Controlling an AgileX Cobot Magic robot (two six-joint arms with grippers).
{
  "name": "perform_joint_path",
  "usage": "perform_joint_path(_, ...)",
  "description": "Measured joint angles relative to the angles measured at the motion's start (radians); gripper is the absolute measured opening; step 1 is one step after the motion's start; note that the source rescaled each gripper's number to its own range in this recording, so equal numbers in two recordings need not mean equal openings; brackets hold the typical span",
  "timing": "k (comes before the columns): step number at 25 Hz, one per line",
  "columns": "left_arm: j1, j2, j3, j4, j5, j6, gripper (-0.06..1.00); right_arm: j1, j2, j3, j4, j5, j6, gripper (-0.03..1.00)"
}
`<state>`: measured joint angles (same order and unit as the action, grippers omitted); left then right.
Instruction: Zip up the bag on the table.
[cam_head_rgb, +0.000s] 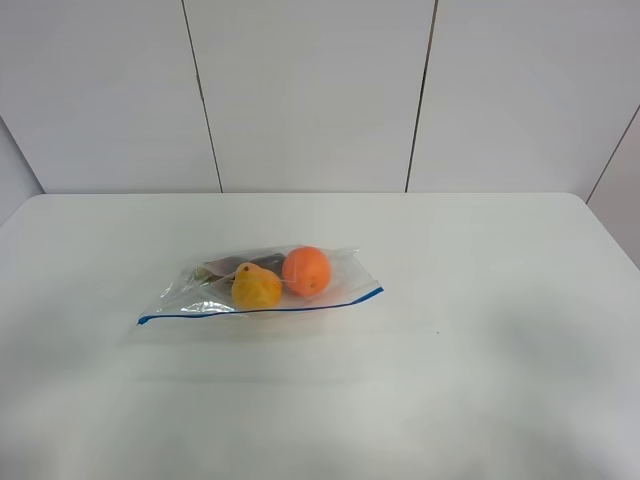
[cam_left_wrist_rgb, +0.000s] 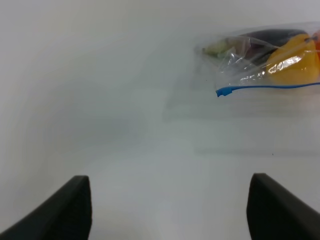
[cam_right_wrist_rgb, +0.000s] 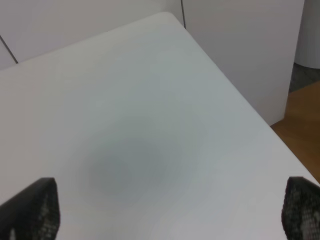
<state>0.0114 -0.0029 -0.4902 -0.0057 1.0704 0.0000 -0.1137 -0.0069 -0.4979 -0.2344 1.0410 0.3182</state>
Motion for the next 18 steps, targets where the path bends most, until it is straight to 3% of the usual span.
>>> perform_joint_path(18, 0.000, 0.000, 0.000, 0.000, 0.000, 0.000, 0.71, 0.000, 0.000, 0.000, 0.005, 0.001, 0.005, 1.00)
